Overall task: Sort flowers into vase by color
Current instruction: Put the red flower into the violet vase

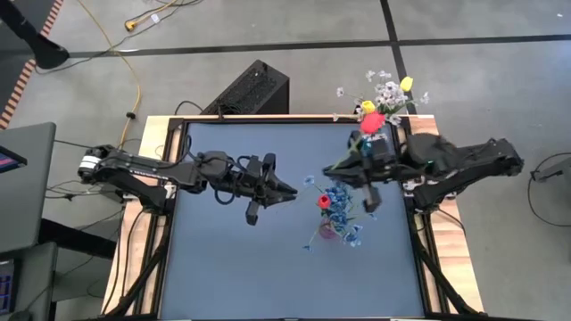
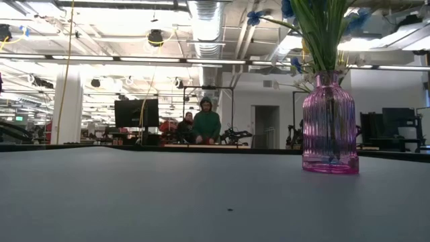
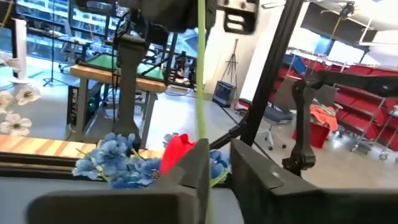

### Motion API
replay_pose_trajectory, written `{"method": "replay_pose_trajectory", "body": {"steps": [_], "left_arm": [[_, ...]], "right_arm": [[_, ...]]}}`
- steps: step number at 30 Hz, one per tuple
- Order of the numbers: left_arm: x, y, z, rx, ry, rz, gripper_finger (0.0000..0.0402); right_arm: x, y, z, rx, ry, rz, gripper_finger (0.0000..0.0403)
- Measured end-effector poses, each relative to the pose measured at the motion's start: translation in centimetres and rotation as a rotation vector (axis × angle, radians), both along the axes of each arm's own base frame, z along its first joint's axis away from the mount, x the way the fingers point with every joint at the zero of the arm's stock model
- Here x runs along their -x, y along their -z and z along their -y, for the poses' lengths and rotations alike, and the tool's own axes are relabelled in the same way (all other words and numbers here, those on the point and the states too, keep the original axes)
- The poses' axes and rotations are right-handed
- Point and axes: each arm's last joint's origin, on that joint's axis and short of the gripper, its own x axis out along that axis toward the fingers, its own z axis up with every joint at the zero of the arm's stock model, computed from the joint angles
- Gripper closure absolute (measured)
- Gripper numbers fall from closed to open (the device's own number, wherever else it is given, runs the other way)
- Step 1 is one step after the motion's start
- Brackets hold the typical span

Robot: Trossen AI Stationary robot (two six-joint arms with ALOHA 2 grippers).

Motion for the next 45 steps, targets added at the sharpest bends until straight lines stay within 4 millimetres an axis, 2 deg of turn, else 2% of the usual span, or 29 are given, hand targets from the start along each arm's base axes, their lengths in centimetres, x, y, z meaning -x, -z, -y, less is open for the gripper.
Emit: {"method": "replay_pose_trajectory", "body": {"steps": [4,7,10,12,14,17,20,25,29,33,37,41,45], "left_arm": [[0.5,-0.5,-0.3,0.001,-0.014,0.011,0.0296],[1.0,-0.7,-0.9,0.009,-0.037,-0.018,0.0258],[1.3,-0.3,-1.7,0.016,-0.061,-0.089,0.0233],[1.3,0.2,-2.1,0.022,-0.075,-0.144,0.0224],[1.3,0.7,-2.3,0.026,-0.084,-0.193,0.022],[0.7,1.6,-2.3,0.032,-0.085,-0.23,0.0219],[-0.1,3.0,-1.8,0.03,-0.067,-0.268,0.0219],[-1.9,5.9,-1.0,0.048,-0.04,-0.37,0.0219],[-3.5,8.1,-0.7,0.073,0.0,-0.408,0.0219],[-4.7,10.3,-0.5,0.084,0.035,-0.463,0.0219],[-5.8,12.7,-0.1,0.08,0.078,-0.514,0.0219],[-6.8,14.0,0.7,0.038,0.12,-0.456,0.0219],[-7.2,14.9,1.5,-0.046,0.095,-0.441,0.0219]], "right_arm": [[2.8,-0.8,-0.9,-0.01,-0.07,-0.005,0.0378],[5.2,-1.9,-1.8,-0.087,-0.16,0.042,0.0378],[7.6,-3.5,-2.9,-0.164,-0.282,0.16,0.0376],[9.0,-3.8,-3.9,-0.18,-0.374,0.172,0.0371],[10.0,-3.2,-5.1,-0.169,-0.446,0.089,0.0371],[11.2,-1.0,-7.0,-0.175,-0.414,-0.148,0.0377],[12.5,1.2,-8.5,-0.215,-0.297,-0.336,0.0377],[13.7,3.8,-10.0,-0.248,0.001,-0.424,0.0377],[13.7,6.2,-11.0,-0.204,0.25,-0.371,0.0377],[13.0,8.7,-11.7,-0.178,0.403,-0.332,0.0375],[11.2,10.6,-12.3,-0.167,0.531,-0.262,0.0377],[8.9,11.9,-13.0,-0.167,0.615,-0.24,0.0376],[7.4,12.8,-13.3,-0.159,0.665,-0.246,0.0376]]}}
